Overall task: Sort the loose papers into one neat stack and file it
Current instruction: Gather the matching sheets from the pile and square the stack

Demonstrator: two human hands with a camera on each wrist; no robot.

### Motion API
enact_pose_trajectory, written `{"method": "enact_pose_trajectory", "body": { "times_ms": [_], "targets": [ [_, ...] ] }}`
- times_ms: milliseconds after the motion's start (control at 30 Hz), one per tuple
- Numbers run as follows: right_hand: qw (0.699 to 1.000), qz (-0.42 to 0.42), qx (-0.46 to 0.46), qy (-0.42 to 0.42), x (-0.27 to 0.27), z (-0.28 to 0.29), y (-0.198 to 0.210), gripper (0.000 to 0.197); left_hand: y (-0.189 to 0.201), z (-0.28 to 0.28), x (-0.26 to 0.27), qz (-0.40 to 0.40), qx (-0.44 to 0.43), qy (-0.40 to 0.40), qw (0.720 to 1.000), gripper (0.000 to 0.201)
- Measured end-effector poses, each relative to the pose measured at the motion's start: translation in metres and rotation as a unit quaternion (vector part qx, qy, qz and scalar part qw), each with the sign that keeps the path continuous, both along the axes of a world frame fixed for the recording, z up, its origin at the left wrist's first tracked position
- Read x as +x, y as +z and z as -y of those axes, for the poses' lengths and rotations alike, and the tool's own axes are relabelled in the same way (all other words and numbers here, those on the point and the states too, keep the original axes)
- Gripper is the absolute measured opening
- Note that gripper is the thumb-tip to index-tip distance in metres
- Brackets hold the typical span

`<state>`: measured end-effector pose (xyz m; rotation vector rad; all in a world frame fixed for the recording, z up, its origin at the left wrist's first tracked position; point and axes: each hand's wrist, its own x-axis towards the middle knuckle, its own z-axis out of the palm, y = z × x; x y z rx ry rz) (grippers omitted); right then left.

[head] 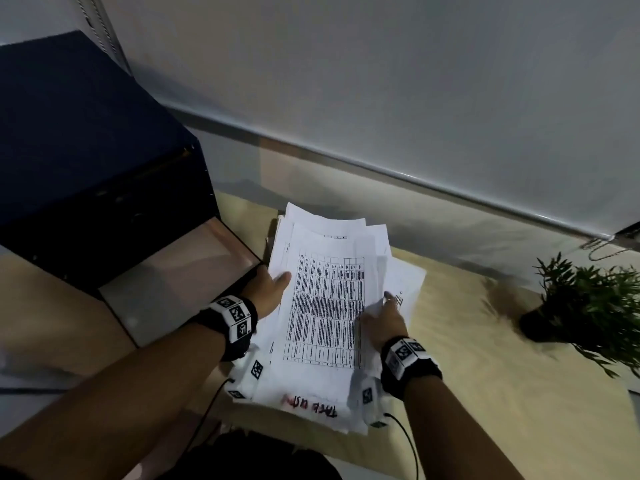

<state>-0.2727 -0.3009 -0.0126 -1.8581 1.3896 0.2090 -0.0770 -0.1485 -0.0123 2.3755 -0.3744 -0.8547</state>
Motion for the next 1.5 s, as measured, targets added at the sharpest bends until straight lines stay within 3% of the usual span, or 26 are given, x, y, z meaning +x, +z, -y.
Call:
{"method": "enact_pose_trajectory", "body": {
  "times_ms": [67, 133, 200, 333, 433, 500, 600, 633, 733, 767, 800, 867, 1033, 1167, 1267, 1367, 1500],
  "targets": [
    [0.998, -0.033, -0.052, -0.006, 0.007, -0.004, -0.002, 0.066, -0.001, 0.003, 0.0, -0.006, 0.013, -0.016, 1.0, 0.07],
    [0.996, -0.03, -0.065, 0.054, 0.017, -0.013, -0.006, 0.069, -0.006, 0.004, -0.002, -0.005, 0.032, -0.053, 0.998, 0.079],
    [0.996, -0.006, -0.052, 0.074, 0.021, -0.02, -0.007, 0.071, -0.01, 0.003, -0.002, 0.03, 0.033, -0.077, 0.996, 0.073],
    [0.995, 0.04, -0.091, 0.019, 0.011, -0.016, 0.007, 0.089, -0.001, -0.011, 0.007, 0.039, -0.145, -0.045, 0.988, 0.054],
    [0.975, 0.206, -0.027, -0.081, 0.008, -0.012, 0.044, 0.105, 0.027, -0.025, 0.019, 0.001, -0.287, -0.036, 0.957, 0.046],
    [0.94, 0.32, 0.011, -0.12, 0.01, -0.004, 0.075, 0.089, 0.056, -0.03, 0.023, -0.036, -0.36, -0.025, 0.932, 0.033],
    [0.916, 0.385, -0.01, -0.11, 0.022, 0.004, 0.123, 0.022, 0.104, -0.025, 0.024, -0.018, -0.411, -0.014, 0.912, 0.012],
    [0.903, 0.412, -0.032, -0.118, 0.026, 0.006, 0.136, 0.012, 0.12, -0.022, 0.024, 0.011, -0.43, -0.007, 0.903, 0.006],
    [0.847, 0.512, -0.084, -0.114, 0.032, 0.001, 0.17, 0.012, 0.152, -0.016, 0.021, 0.104, -0.483, -0.002, 0.87, 0.006],
    [0.841, 0.523, -0.089, -0.106, 0.032, -0.003, 0.174, 0.012, 0.157, -0.015, 0.019, 0.116, -0.501, 0.001, 0.858, 0.007],
    [0.843, 0.522, -0.085, -0.102, 0.032, -0.007, 0.173, 0.01, 0.158, -0.014, 0.016, 0.13, -0.506, 0.001, 0.853, 0.022],
    [0.863, 0.49, -0.084, -0.092, 0.031, -0.015, 0.164, 0.01, 0.144, -0.016, 0.012, 0.125, -0.495, -0.005, 0.86, 0.037],
    [0.885, 0.444, -0.039, -0.133, 0.031, -0.017, 0.127, 0.047, 0.086, -0.021, 0.009, 0.041, -0.409, -0.016, 0.912, 0.048],
    [0.874, 0.456, -0.009, -0.167, 0.034, -0.018, 0.119, 0.039, 0.071, -0.014, 0.008, 0.027, -0.368, 0.006, 0.929, 0.042],
    [0.87, 0.455, 0.008, -0.187, 0.037, -0.021, 0.115, 0.039, 0.071, -0.013, 0.006, 0.011, -0.357, 0.013, 0.934, 0.042],
    [0.856, 0.478, 0.011, -0.197, 0.037, -0.022, 0.117, 0.041, 0.086, -0.011, 0.002, 0.015, -0.376, 0.059, 0.925, 0.028],
    [0.821, 0.543, -0.02, -0.176, 0.029, -0.024, 0.131, 0.045, 0.106, -0.006, -0.007, 0.044, -0.417, 0.083, 0.904, 0.037]
  ]
}}
